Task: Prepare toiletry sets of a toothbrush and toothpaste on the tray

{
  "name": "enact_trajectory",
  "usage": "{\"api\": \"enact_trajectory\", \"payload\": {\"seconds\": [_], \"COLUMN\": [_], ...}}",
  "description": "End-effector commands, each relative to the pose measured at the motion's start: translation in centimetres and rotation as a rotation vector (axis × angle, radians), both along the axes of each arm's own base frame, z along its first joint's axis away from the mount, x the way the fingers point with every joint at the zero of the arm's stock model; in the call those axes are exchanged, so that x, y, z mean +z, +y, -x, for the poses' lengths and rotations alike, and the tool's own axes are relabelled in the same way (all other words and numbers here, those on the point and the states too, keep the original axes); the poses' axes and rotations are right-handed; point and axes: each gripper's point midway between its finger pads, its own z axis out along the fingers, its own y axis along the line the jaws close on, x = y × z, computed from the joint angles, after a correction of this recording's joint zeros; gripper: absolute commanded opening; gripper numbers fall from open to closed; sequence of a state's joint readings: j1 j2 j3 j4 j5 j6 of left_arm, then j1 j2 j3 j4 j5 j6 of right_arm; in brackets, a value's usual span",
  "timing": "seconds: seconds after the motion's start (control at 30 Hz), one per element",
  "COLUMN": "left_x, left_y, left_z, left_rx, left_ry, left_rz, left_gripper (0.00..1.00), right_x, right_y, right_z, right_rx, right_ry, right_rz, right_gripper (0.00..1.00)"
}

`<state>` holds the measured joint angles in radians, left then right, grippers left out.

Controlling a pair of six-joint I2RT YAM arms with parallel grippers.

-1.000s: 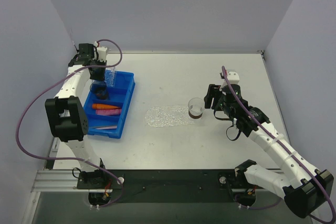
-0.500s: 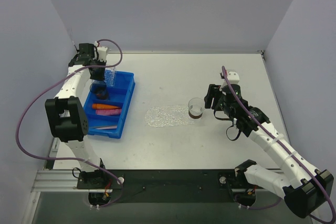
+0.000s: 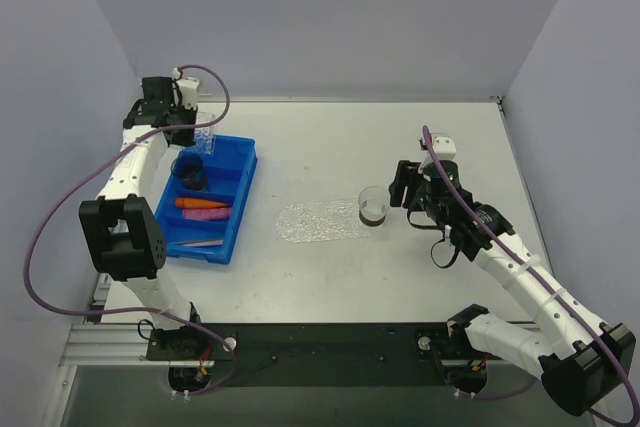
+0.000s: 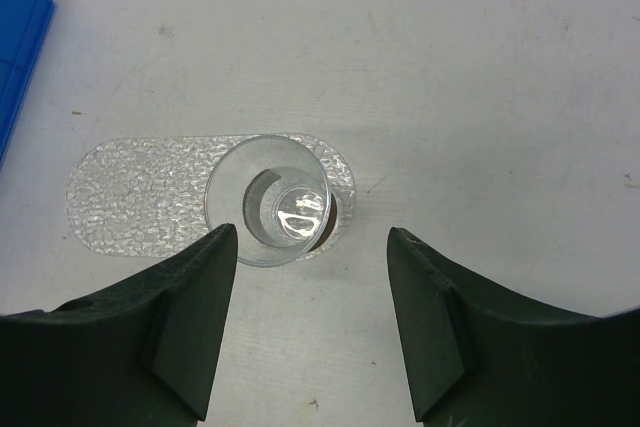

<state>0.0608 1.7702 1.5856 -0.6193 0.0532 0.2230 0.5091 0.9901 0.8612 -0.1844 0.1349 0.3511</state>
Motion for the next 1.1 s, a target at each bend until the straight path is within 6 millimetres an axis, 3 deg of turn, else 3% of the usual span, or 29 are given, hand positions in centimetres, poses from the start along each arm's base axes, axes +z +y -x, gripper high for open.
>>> {"api": "enact_trajectory", "payload": {"seconds": [0.0, 0.23, 0.27, 0.37, 0.53, 0.7, 0.83, 1.03, 1.07], "left_x": [5.3, 10.0, 10.6, 12.3, 14.0, 13.5, 12.5, 9.8, 9.4], "left_y": [0.0, -2.4, -4.0, -6.0, -12.8, -17.6, -21.2, -24.3, -24.6], "left_z": [-1.3, -1.1, -0.9, -0.8, 0.4, 2.9, 6.5, 12.8, 13.6], "left_rx": [-0.01, -0.054, -0.084, -0.111, -0.227, -0.329, -0.416, -0.531, -0.538], "left_ry": [-0.166, -0.255, -0.265, -0.299, -0.322, -0.285, -0.238, -0.125, -0.109], "left_rz": [-0.01, -0.009, -0.006, -0.012, 0.031, 0.098, 0.133, 0.171, 0.188], "left_gripper": [0.0, 0.0, 0.0, 0.0, 0.0, 0.0, 0.0, 0.0, 0.0], "right_x": [2.4, 3.9, 4.0, 4.9, 6.1, 7.3, 8.4, 9.9, 9.4], "right_y": [-0.5, -0.9, -1.0, -0.8, -0.3, 1.1, 2.3, 4.8, 5.1], "right_z": [-0.4, -0.5, -0.6, -0.5, -0.3, 0.1, 0.3, 1.2, 1.3], "right_rx": [-0.036, -0.052, -0.053, -0.043, -0.01, 0.073, 0.156, 0.345, 0.362], "right_ry": [-0.057, -0.089, -0.089, -0.094, -0.1, -0.088, -0.072, 0.001, 0.038], "right_rz": [-0.024, -0.021, -0.019, -0.03, -0.054, -0.091, -0.113, -0.185, -0.181], "right_gripper": [0.56, 0.58, 0.59, 0.6, 0.67, 0.73, 0.75, 0.75, 0.75]}}
